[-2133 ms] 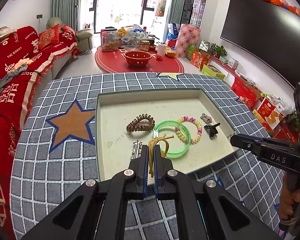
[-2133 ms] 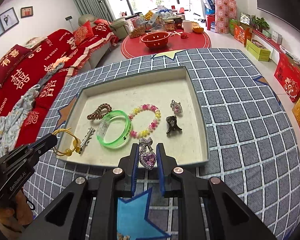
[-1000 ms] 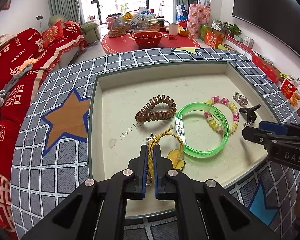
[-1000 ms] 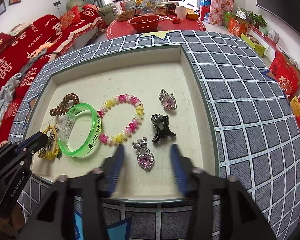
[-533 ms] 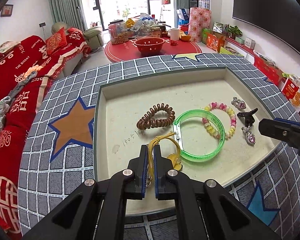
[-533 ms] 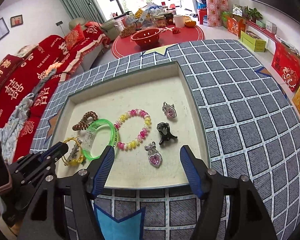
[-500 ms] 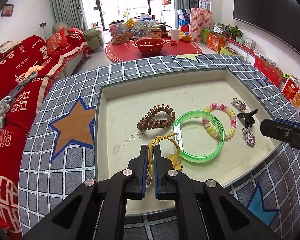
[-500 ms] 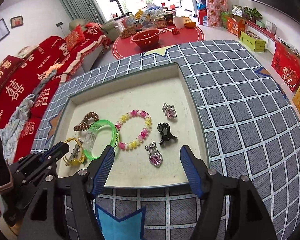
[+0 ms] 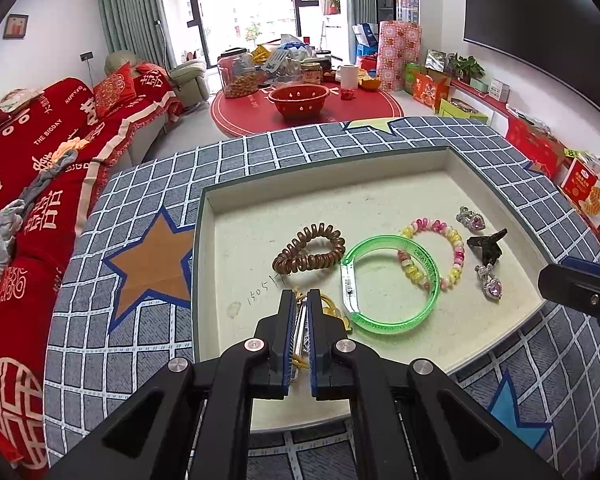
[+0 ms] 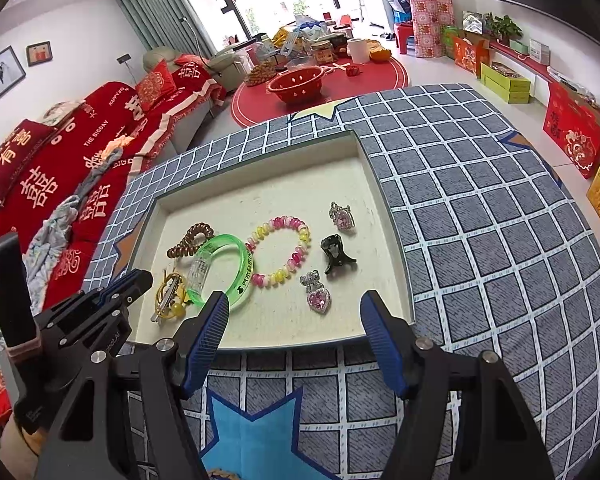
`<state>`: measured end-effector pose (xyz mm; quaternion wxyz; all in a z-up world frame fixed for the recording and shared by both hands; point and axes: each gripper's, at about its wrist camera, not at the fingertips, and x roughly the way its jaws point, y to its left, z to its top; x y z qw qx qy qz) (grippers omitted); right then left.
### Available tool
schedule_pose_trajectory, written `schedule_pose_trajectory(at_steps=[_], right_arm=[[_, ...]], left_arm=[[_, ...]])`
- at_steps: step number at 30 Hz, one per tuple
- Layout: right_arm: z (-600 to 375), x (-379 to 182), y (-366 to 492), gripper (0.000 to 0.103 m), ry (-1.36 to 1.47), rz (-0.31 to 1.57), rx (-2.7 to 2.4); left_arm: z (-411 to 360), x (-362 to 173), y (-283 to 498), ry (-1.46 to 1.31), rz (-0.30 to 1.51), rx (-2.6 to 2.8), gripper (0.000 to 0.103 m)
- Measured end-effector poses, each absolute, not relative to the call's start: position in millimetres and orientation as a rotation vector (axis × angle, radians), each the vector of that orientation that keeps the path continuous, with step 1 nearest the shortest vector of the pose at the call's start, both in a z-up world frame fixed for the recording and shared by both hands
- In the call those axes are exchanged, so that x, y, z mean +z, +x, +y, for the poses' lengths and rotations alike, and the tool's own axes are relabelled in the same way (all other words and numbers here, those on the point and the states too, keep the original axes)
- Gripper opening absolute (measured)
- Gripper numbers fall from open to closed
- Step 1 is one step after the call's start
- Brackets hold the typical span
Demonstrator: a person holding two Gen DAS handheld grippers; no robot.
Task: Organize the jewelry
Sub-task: 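Lower the yellow cord keychain into the tray and open the left tool, then move both tools toward the braided bracelet and beige hair ties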
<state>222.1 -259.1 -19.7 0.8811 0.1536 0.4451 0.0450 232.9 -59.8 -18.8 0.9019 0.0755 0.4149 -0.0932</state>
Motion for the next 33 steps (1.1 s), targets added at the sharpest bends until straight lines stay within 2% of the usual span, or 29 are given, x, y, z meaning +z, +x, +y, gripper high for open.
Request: schedule_pose_trajectory(at_steps=[17,18,19,21,27,29,31,33], right_arm=[[-261.6,-10.0,198.0,0.076,0.330,0.904,0.103],[-261.8,-9.3,196.3,0.076,0.332,0.902,0.104],[-262.1,-8.8,194.8,0.076,0.334,0.900,0.104],[-262.6,-8.3,193.4,0.076,0.336,0.901,0.105],[-264.4,-7.3,183.2,0.080,0.353,0.896,0.108],[-265.5,-7.3,178.6,0.088,0.365,0.894,0.112],[-267.2,-7.0,172.8,0.103,0.385,0.886,0.121],[-267.9,-5.9,165.9,0.103,0.396,0.867,0.124]], left_arm=[[-56.8,-4.8,227.4,0.116,0.837,-0.206,0.020],[-56.6,-4.5,226.9,0.115,0.837,-0.206,0.055],[-56.1,-4.6,226.9,0.113,0.839,-0.201,0.103],[-54.5,1.4,228.4,0.107,0.774,-0.173,0.103],[-54.9,10.5,249.2,0.128,0.750,-0.165,0.103],[-51.8,12.7,249.5,0.133,0.739,-0.167,0.103],[-47.8,13.6,247.2,0.137,0.734,-0.182,0.103],[-39.7,12.4,235.0,0.127,0.733,-0.194,0.103]])
